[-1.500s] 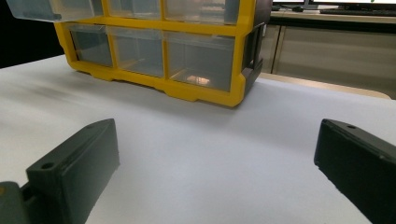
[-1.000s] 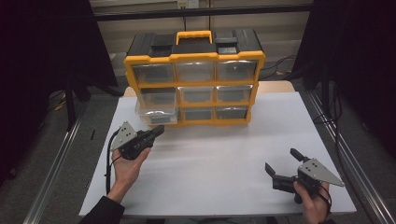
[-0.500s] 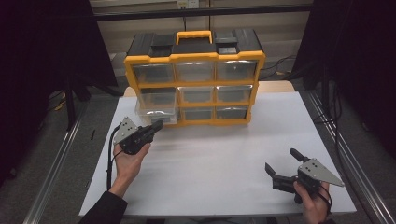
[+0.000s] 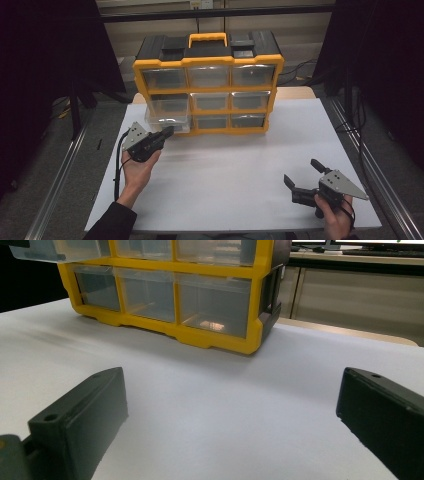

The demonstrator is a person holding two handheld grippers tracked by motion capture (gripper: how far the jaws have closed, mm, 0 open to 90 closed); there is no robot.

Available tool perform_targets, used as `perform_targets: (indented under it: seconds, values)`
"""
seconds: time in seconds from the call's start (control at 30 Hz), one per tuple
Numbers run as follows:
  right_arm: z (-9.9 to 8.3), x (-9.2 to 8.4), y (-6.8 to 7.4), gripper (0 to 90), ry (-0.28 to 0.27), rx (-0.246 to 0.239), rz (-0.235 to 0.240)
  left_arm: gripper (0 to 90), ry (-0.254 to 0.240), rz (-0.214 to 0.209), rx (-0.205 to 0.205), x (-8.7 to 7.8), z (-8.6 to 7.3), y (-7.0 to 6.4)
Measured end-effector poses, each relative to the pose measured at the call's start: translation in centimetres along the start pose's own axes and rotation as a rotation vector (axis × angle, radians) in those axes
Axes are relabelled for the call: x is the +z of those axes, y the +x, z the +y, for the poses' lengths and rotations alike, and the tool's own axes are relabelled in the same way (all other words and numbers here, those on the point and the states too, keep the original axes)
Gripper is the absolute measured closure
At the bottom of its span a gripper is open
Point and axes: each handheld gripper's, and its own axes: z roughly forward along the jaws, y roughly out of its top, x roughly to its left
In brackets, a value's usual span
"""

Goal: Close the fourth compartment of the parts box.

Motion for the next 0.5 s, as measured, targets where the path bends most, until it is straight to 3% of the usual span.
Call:
perform_targets:
  seconds: [0.5]
  values:
    - [0.00,0.00,0.00,0.0,-0.001,0.000,0.000,90.0,-0.002,-0.001,0.006,0.39,0.42,-0.16]
